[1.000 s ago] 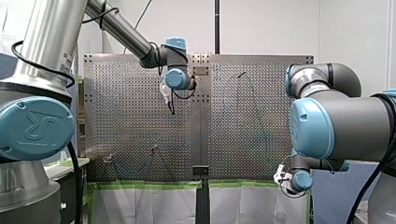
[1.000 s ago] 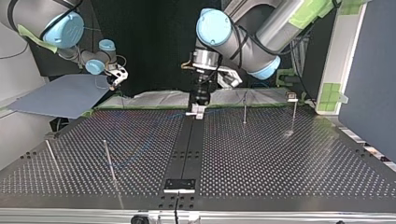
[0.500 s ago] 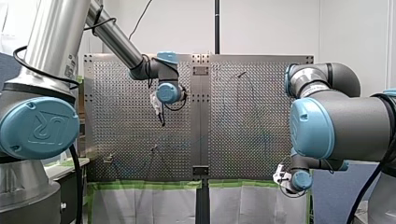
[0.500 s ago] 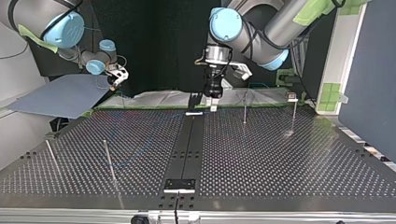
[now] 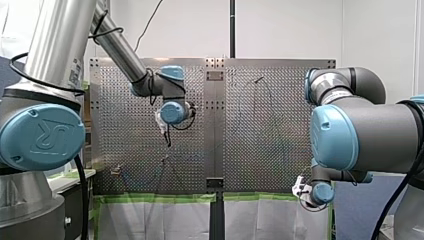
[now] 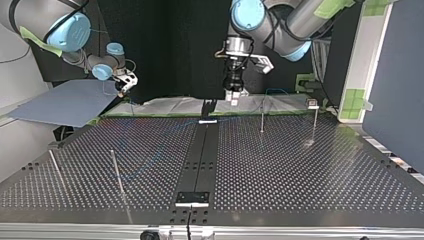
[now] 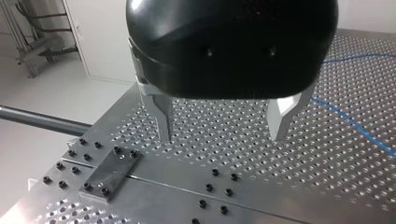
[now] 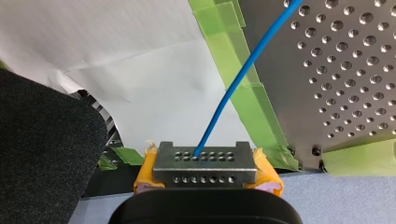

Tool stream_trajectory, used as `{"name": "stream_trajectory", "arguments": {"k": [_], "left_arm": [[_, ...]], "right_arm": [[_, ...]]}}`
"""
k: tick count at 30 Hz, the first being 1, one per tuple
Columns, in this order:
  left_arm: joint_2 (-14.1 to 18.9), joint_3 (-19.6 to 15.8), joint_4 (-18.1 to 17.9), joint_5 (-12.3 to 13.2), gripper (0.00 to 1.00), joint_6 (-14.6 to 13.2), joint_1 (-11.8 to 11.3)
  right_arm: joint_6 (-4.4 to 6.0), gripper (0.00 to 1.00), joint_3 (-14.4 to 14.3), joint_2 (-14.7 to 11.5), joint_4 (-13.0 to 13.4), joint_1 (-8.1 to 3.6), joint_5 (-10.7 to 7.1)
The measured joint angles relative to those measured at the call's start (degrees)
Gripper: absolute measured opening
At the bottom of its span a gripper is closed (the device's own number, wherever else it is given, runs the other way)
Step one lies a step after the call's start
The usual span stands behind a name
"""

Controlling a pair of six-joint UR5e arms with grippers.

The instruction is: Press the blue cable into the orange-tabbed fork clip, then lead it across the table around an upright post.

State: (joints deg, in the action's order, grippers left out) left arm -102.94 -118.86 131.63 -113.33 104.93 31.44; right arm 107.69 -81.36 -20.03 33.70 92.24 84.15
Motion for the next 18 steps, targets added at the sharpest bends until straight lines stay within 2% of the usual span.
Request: {"name": "stream_trajectory", "arguments": {"k": [13, 18], "left_arm": [[0.00, -8.26, -8.29, 0.00, 0.99, 0.00, -0.01], [0.00, -11.25, -11.25, 0.00, 0.99, -0.03, 0.01]], "right_arm": [[-0.01, 0.00, 0.00, 0.02, -0.19, 0.03, 0.02], [-0.38, 0.00, 0.01, 0.02, -0.31, 0.03, 0.17]]}}
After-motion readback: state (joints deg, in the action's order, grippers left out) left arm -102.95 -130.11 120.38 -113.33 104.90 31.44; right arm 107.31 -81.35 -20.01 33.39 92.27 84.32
